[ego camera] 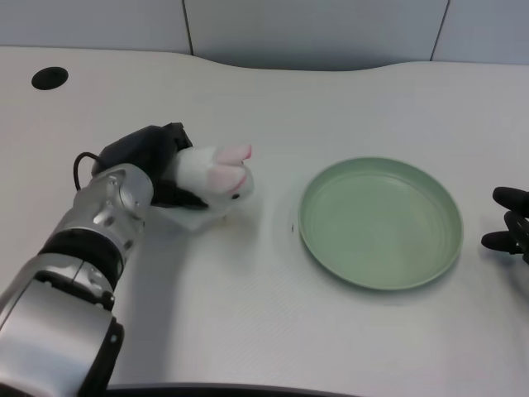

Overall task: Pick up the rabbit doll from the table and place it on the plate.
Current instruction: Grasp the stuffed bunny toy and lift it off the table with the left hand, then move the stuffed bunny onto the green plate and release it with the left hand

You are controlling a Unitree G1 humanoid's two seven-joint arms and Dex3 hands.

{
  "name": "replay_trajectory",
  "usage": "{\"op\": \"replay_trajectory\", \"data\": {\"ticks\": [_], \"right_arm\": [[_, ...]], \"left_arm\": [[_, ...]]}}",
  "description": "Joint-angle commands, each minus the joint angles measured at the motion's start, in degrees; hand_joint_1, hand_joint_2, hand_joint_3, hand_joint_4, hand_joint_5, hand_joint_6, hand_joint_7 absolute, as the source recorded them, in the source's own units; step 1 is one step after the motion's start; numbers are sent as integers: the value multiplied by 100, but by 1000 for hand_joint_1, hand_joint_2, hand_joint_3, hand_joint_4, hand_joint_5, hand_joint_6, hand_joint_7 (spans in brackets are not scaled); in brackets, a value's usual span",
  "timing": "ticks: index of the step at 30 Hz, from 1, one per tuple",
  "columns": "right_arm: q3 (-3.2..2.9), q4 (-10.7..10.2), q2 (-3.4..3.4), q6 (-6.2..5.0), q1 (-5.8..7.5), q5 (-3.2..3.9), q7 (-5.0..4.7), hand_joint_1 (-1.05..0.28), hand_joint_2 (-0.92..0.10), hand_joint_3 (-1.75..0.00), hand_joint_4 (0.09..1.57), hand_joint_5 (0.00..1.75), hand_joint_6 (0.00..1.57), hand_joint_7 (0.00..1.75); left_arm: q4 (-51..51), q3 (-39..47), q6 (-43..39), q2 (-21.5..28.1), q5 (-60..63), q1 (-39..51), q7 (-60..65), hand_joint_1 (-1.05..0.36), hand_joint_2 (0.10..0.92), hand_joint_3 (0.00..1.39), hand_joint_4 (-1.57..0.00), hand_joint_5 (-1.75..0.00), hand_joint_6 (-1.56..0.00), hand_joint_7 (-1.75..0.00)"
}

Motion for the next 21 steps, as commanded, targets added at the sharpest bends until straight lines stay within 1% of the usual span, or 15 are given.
{"op": "replay_trajectory", "data": {"ticks": [1, 3, 6, 8, 10, 11, 12, 13, 14, 15, 17, 18, 19, 20, 21], "right_arm": [[1, 51, -33, 54, -41, 7, -44, -408, -921, -273, 795, 769, 991, 5], [9, 57, -18, 59, -49, 1, -48, -413, -921, -270, 790, 765, 988, 3], [8, 63, 3, 59, -57, 15, -24, -409, -921, -271, 791, 764, 988, 3], [19, 73, 31, 14, -53, -2, -48, -411, -921, -269, 800, 769, 994, 6], [73, 73, 55, -50, -40, -69, -111, -413, -921, -268, 799, 766, 989, 4], [91, 73, 60, -70, -35, -87, -130, -411, -921, -270, 796, 764, 985, 2], [104, 60, 76, -61, -35, -92, -140, -410, -921, -273, 793, 761, 982, 1], [109, 50, 86, -50, -36, -90, -144, -408, -921, -274, 790, 759, 979, 0], [115, 44, 93, -40, -37, -86, -147, -407, -921, -275, 789, 758, 978, 0], [120, 40, 95, -35, -37, -82, -150, -406, -921, -276, 789, 758, 976, 0], [130, 40, 94, -36, -36, -75, -153, -406, -921, -276, 788, 757, 976, 0], [122, 48, 135, -50, -46, -42, -100, -406, -921, -276, 788, 757, 976, 0], [124, 53, 172, -71, -53, -29, -69, -406, -921, -269, 796, 765, 989, 7], [125, 57, 196, -86, -57, -22, -48, -404, -921, -264, 796, 770, 994, 10], [146, 59, 219, -140, -52, -40, -37, -403, -921, -261, 795, 774, 997, 11]], "left_arm": [[-86, 131, -79, 151, -138, -356, -289, -207, 867, 28, -671, -1746, -549, -1746], [-123, 133, -151, 148, -160, -552, -444, -197, 876, 31, -677, -1746, -525, -1746], [-150, 103, -232, 134, -150, -756, -583, -190, 905, 45, -754, -1746, -564, -1746], [-155, 73, -237, 27, -128, -887, -596, -187, 901, 42, -769, -1746, -587, -1746], [-179, -31, -303, -131, -49, -1035, -571, -202, 897, 38, -801, -1746, -633, -1746], [-182, -62, -317, -168, -31, -1067, -562, -212, 901, 39, -809, -1746, -644, -1746], [-190, -91, -322, -239, -24, -1118, -577, -221, 906, 43, -751, -1710, -604, -1703], [-192, -108, -320, -280, -29, -1147, -590, -226, 913, 43, -633, -1636, -601, -1470], [-193, -119, -320, -306, -34, -1165, -599, -229, 917, 44, -573, -1598, -615, -1327], [-193, -127, -321, -319, -38, -1175, -602, -231, 919, 44, -535, -1574, -624, -1236], [-190, -133, -321, -319, -43, -1176, -602, -232, 921, 44, -516, -1562, -631, -1185], [-182, -303, -264, -452, 100, -1266, -701, -232, 921, 44, -513, -1560, -633, -1175], [-176, -450, -226, -554, 220, -1339, -798, -195, 902, 33, -594, -1670, -577, -1512], [-173, -550, -198, -622, 305, -1387, -867, -177, 901, 31, -601, -1707, -538, -1627], [-170, -645, -133, -692, 380, -1444, -963, -169, 900, 30, -604, -1726, -517, -1685]]}}
